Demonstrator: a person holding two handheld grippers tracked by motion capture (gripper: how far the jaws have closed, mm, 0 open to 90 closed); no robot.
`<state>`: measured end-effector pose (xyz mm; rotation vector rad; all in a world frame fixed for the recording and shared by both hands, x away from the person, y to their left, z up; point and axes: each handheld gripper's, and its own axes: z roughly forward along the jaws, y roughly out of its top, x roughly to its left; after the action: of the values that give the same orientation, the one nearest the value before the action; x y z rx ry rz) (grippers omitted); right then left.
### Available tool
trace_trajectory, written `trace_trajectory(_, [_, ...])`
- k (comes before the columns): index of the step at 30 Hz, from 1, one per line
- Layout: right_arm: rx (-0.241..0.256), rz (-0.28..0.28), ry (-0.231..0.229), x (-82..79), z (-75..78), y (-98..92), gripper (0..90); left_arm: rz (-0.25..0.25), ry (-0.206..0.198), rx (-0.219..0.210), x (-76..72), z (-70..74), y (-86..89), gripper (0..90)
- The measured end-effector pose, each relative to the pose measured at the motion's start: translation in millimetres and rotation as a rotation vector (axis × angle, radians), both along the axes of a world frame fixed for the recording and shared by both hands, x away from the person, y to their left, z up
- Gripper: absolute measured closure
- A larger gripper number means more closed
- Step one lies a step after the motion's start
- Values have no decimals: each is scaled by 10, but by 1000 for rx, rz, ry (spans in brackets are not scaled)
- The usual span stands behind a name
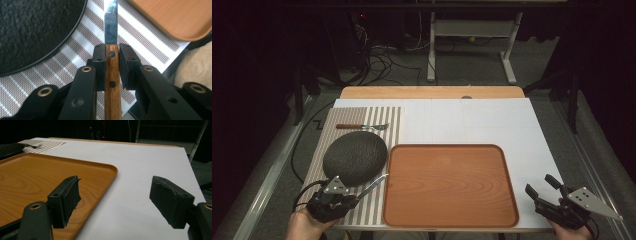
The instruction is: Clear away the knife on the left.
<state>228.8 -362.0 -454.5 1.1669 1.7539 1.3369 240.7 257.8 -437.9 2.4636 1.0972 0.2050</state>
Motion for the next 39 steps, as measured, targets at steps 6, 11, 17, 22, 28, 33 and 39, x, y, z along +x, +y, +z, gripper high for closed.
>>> trace_trajectory(6, [1,1,-1,1,0,-2,246,-5,-10,-22,6,46,-35,729])
trace_trajectory(11, [2,1,-1,1,0,-3,246,-29,-24,-33,1,89,-116,729])
trace_trajectory(17, [4,3,-2,0,1,-7,246,-40,-24,-51,36,107,-206,729])
trace_trajectory(22, [4,1,-3,-1,1,-5,246,-42,-27,-68,60,122,-257,729])
trace_trajectory(28, [2,5,-2,-1,2,-4,246,-54,-37,-81,79,134,-308,729])
trace_trajectory(33, [3,7,-3,-3,3,0,246,-63,-44,-94,98,151,-372,729])
trace_trajectory(39, [4,9,-4,-5,4,0,246,-68,-47,-93,126,166,-463,729])
